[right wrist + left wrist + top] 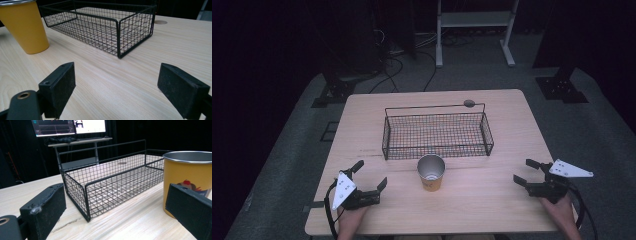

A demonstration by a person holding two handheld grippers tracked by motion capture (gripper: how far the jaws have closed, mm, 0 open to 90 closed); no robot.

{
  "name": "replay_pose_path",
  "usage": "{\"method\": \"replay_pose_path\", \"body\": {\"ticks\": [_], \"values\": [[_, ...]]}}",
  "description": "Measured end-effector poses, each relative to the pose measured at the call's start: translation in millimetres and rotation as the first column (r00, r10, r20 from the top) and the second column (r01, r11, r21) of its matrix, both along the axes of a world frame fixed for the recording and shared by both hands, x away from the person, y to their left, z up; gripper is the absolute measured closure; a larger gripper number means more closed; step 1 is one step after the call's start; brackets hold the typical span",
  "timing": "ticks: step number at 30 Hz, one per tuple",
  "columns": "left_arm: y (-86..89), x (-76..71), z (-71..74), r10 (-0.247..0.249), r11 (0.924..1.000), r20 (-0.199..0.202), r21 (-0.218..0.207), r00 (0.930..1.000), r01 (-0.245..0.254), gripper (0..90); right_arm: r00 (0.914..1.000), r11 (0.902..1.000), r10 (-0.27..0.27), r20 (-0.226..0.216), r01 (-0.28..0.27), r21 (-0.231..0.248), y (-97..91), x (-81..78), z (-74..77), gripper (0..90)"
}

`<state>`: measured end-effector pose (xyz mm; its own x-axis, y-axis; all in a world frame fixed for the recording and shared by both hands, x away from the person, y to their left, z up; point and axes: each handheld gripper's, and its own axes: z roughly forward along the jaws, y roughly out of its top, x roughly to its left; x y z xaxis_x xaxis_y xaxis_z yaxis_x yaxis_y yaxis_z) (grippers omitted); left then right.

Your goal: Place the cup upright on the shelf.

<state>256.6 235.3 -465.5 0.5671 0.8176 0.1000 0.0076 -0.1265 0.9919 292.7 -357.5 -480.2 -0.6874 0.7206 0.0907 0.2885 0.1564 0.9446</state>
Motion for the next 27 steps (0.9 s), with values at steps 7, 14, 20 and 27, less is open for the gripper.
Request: {"method": "replay_pose_path", "body": {"ticks": [7,14,20,27], "values": [[-1.4,-4.4,-0.5,-0.017,0.9998,-0.002,0.004,0.9999,0.017,2.3,1.0,1.0,0.0,0.002,0.0,-0.004,0.7,-0.3,0.0,13.7],[-9.7,-5.2,-1.7,-0.067,0.9976,-0.014,0.014,0.9977,0.067,2.3,1.0,1.0,-0.004,0.001,0.004,0.0,0.2,-0.1,0.0,13.7],[-19.8,-5.1,-2.0,-0.109,0.9935,-0.014,0.03,0.9939,0.11,2.3,1.0,1.0,-0.004,0.0,0.004,0.003,0.0,-0.1,0.1,13.7],[-29.5,-3.9,-2.5,-0.153,0.9872,-0.024,0.042,0.9879,0.154,2.3,1.0,1.0,-0.005,0.001,0.005,0.004,0.2,0.1,0.2,13.7]]}}
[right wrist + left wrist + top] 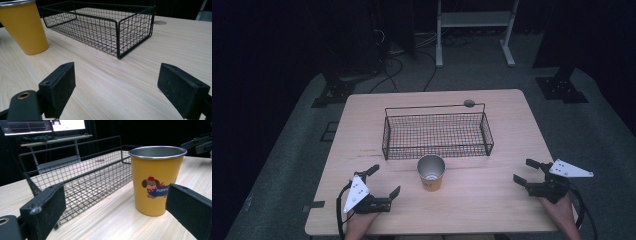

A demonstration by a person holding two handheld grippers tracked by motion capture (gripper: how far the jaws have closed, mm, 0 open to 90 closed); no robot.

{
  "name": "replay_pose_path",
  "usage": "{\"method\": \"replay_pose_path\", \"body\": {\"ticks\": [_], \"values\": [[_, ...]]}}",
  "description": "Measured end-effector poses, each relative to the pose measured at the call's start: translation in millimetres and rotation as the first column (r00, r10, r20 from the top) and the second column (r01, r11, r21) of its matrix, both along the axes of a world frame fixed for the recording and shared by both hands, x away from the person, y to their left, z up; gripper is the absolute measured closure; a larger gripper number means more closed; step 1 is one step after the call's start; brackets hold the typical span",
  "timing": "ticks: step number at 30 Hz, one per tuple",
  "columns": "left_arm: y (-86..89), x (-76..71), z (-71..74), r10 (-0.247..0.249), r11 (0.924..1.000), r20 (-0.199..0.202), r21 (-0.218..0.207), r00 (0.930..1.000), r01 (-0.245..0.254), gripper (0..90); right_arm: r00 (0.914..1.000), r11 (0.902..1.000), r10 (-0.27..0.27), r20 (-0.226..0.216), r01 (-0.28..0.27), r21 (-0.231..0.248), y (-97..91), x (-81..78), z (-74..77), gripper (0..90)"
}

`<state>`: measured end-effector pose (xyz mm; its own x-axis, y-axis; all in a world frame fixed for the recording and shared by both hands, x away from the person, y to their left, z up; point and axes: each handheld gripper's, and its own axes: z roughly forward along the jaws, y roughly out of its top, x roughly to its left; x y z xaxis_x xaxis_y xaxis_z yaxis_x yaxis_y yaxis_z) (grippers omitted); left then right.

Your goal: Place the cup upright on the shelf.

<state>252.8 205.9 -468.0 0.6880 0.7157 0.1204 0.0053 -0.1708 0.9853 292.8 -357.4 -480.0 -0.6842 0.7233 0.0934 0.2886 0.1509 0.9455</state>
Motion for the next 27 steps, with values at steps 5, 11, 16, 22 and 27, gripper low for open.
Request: {"method": "replay_pose_path", "body": {"ticks": [5,11,16,22,27], "values": [[-7.2,1.0,-0.1,-0.033,0.9994,-0.008,0.005,0.9994,0.033,2.3,1.0,1.0,-0.002,0.0,0.002,0.003,-0.2,0.2,0.0,13.7],[-18.8,0.0,-0.4,-0.08,0.9965,-0.009,0.026,0.9968,0.08,2.3,1.0,1.0,-0.004,-0.001,0.004,0.005,-0.5,0.4,0.0,13.7],[-29.1,1.2,-0.5,-0.115,0.9928,-0.018,0.03,0.9932,0.116,2.3,1.0,1.0,-0.003,-0.001,0.003,0.005,-0.3,0.6,0.0,13.7],[-38.3,4.2,-0.2,-0.137,0.9897,-0.029,0.036,0.9901,0.138,2.3,1.0,1.0,-0.004,-0.003,0.004,0.004,-0.2,0.8,0.0,13.7],[-48.0,7.6,-0.5,-0.156,0.9864,-0.04,0.046,0.9869,0.158,2.3,1.0,1.0,-0.003,-0.006,0.003,0.006,0.0,0.9,0.0,13.7]]}}
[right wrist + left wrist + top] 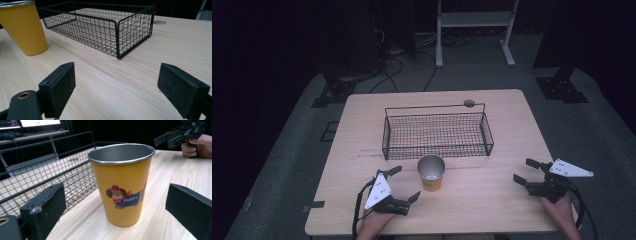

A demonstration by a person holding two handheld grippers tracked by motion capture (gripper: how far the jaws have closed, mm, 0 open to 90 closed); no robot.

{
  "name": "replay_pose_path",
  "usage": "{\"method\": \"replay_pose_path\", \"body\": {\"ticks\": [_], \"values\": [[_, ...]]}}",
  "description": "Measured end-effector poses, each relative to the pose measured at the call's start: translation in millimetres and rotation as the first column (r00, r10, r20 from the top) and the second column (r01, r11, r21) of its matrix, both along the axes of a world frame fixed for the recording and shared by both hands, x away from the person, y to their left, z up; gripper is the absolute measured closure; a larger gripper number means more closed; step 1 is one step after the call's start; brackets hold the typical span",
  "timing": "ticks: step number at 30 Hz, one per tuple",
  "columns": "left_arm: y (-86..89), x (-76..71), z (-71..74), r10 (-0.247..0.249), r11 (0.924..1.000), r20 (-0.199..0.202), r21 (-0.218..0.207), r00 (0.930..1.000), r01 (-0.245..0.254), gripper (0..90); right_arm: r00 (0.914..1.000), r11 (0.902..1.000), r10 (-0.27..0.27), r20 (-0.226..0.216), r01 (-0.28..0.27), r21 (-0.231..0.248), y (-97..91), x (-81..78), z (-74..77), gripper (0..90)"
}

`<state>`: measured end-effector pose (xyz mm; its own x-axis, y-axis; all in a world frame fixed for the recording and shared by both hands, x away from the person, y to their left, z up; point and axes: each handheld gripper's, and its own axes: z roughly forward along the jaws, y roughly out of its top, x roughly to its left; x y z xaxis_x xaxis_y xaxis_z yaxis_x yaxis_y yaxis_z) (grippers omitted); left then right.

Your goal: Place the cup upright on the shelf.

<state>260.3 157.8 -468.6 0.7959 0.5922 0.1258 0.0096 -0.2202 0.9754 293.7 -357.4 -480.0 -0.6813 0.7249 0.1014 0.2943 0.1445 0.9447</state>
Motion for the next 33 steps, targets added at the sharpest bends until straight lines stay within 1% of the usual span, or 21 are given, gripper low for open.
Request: {"method": "replay_pose_path", "body": {"ticks": [5,10,15,18,26,27,28,33], "values": [[-5.4,2.7,1.0,-0.012,0.9999,-0.009,-0.004,0.9999,0.012,2.3,1.0,1.0,0.001,0.001,-0.001,0.0,0.0,0.1,0.0,13.7],[-13.7,7.4,1.0,-0.028,0.9996,-0.028,-0.009,0.9992,0.028,2.3,1.0,1.0,0.002,0.001,-0.002,-0.001,0.0,0.2,0.0,13.7],[-23.0,12.3,0.2,-0.042,0.9991,-0.042,-0.003,0.9983,0.041,2.3,1.0,1.0,0.003,0.0,-0.003,0.0,0.0,0.3,0.0,13.7],[-27.8,15.5,-0.8,-0.042,0.9991,-0.049,0.004,0.9979,0.043,2.3,1.0,1.0,0.004,0.001,-0.004,-0.001,0.0,0.4,0.0,13.7],[-37.2,24.7,-0.5,-0.042,0.9991,-0.054,0.0,0.9977,0.042,2.3,1.0,1.0,0.006,0.001,-0.006,-0.001,0.0,0.4,0.0,13.7],[-38.9,27.3,-0.6,-0.042,0.9991,-0.062,0.001,0.9972,0.042,2.3,1.0,1.0,0.005,0.001,-0.005,-0.001,0.0,0.4,0.0,13.7],[-38.9,27.3,-0.6,-0.042,0.9991,-0.062,0.001,0.9972,0.042,2.3,1.0,1.0,0.005,0.001,-0.005,-0.001,0.0,0.4,0.0,13.7],[-44.3,32.8,0.6,-0.049,0.9988,-0.071,-0.011,0.9963,0.048,2.3,1.0,1.0,0.006,0.0,-0.006,0.0,-0.1,0.4,0.0,13.7]]}}
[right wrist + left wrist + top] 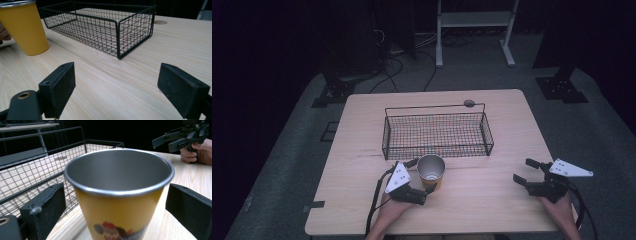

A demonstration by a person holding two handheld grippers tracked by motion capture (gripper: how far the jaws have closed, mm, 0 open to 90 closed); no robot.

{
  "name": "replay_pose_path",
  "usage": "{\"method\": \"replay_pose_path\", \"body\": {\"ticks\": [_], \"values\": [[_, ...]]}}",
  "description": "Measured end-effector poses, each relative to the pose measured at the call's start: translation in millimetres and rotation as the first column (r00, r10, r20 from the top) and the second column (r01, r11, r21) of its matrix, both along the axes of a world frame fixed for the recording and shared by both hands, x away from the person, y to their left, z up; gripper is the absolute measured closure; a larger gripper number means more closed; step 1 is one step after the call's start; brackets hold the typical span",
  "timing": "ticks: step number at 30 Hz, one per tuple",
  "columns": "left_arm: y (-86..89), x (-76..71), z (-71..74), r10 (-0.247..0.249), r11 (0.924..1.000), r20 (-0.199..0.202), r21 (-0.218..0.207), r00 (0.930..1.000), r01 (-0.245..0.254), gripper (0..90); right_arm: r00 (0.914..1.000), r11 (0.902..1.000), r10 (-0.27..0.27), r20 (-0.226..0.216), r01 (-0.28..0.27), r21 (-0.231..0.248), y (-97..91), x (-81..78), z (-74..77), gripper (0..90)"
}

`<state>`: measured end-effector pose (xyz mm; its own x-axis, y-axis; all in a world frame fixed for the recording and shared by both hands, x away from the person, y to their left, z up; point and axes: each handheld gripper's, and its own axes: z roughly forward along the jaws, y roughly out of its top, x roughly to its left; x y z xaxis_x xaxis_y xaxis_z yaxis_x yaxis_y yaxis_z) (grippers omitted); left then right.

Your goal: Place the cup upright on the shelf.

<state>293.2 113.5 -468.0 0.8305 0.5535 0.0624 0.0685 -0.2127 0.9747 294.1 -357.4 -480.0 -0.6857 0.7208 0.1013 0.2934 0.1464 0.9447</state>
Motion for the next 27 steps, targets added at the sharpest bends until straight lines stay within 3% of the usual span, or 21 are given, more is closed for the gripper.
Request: {"method": "replay_pose_path", "body": {"ticks": [6,10,18,27], "values": [[-10.4,8.6,0.5,-0.015,0.9999,-0.019,0.009,0.9997,0.015,2.9,1.0,1.0,0.001,0.002,-0.001,-0.001,0.0,0.0,0.0,13.7],[-11.6,11.4,-0.2,-0.03,0.9995,-0.014,-0.009,0.9994,0.03,12.2,1.0,1.0,0.002,0.001,-0.002,0.001,-0.1,0.0,0.0,13.7],[-10.6,11.0,2.0,-0.037,0.9993,-0.024,-0.01,0.999,0.036,13.1,1.0,1.0,0.003,0.002,-0.003,0.002,-0.2,0.1,0.1,13.7],[-12.7,16.8,19.8,-0.066,0.9978,0.001,-0.013,0.9978,0.066,13.1,1.0,1.0,0.002,0.002,-0.002,0.002,-0.2,0.1,0.1,13.7]]}}
